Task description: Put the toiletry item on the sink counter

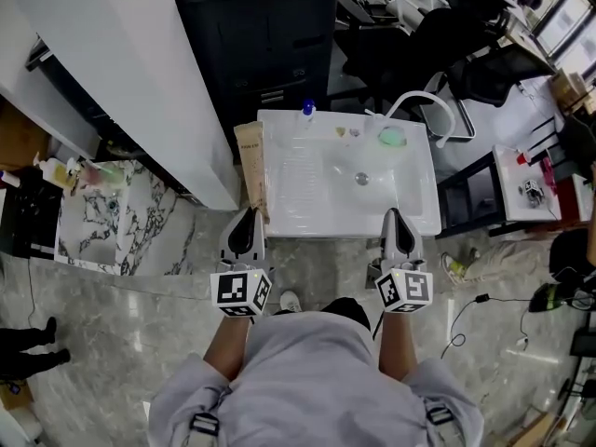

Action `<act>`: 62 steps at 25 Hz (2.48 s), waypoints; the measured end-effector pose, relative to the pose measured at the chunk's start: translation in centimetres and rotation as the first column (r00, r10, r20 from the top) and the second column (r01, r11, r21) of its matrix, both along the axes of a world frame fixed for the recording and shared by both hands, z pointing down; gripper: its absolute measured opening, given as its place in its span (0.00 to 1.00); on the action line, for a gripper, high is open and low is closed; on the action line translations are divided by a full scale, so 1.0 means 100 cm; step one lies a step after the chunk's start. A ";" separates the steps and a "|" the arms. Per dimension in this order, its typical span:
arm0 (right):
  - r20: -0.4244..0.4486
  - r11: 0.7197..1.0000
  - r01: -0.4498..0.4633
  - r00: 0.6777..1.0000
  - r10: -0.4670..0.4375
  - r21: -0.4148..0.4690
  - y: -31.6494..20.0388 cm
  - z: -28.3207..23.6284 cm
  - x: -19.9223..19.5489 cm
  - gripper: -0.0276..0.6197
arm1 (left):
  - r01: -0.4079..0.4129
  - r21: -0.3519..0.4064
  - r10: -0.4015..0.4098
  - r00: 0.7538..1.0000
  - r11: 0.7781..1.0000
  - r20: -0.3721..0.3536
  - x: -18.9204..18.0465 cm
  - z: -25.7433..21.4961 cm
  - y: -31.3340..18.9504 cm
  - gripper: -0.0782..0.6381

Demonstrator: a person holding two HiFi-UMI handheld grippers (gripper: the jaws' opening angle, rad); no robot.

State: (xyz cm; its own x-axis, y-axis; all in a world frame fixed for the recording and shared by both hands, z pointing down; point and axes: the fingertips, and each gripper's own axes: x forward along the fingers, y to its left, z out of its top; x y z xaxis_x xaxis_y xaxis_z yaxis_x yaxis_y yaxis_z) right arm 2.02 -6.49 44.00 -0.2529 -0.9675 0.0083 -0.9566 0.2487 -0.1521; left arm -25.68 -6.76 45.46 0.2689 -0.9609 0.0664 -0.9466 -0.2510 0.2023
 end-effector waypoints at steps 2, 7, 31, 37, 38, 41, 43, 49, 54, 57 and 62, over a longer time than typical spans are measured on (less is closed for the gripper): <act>-0.007 1.000 0.004 1.000 -0.004 -0.005 -0.005 0.000 -0.004 0.04 | 0.003 -0.003 -0.003 1.000 1.000 -0.004 -0.003 0.001 -0.004 0.15; -0.022 1.000 0.014 1.000 -0.015 -0.007 -0.020 0.000 -0.006 0.04 | 0.014 -0.016 -0.014 1.000 1.000 -0.011 -0.005 0.009 -0.015 0.15; 0.020 0.985 0.173 0.985 -0.174 0.022 -0.146 -0.001 0.099 0.04 | 0.191 -0.004 -0.191 0.981 0.982 0.031 0.098 -0.010 -0.101 0.15; 0.031 0.983 0.185 0.982 -0.186 0.014 -0.160 0.007 0.123 0.04 | 0.237 0.010 -0.237 0.969 0.971 0.063 0.107 -0.016 -0.112 0.15; 0.035 0.983 0.182 0.983 -0.183 0.011 -0.162 0.008 0.126 0.04 | 0.239 0.005 -0.238 0.969 0.971 0.066 0.107 -0.014 -0.112 0.15; 0.033 0.984 0.179 0.983 -0.180 0.006 -0.163 0.010 0.128 0.04 | 0.232 -0.008 -0.231 0.970 0.973 0.073 0.111 -0.009 -0.115 0.15; 0.032 0.985 0.173 0.984 -0.173 0.006 -0.165 0.010 0.128 0.04 | 0.221 -0.011 -0.220 0.973 0.975 0.074 0.113 -0.007 -0.121 0.15; 0.030 0.989 0.149 0.988 -0.149 0.006 -0.171 0.007 0.115 0.04 | 0.183 -0.015 -0.182 0.980 0.983 0.081 0.106 -0.004 -0.132 0.15; 0.029 0.989 0.146 0.989 -0.146 0.000 -0.174 0.005 0.092 0.04 | 0.164 -0.034 -0.161 0.984 0.986 0.074 0.092 0.002 -0.139 0.15; 0.029 0.990 0.141 0.990 -0.141 0.000 -0.176 0.004 0.081 0.04 | 0.149 -0.049 -0.145 0.987 0.988 0.071 0.085 0.007 -0.144 0.15; 0.022 0.990 0.141 0.990 -0.140 -0.013 -0.179 0.009 0.068 0.04 | 0.133 -0.086 -0.127 0.989 0.987 0.075 0.076 0.023 -0.154 0.15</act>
State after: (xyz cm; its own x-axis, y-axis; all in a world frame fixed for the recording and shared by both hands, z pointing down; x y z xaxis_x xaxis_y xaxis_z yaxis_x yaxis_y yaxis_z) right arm 8.81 -24.41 44.89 -0.3865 -0.9222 0.0155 -0.9089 0.3779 -0.1764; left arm -18.11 -22.13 47.77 0.1337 -0.9765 0.1691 -0.9825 -0.1082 0.1518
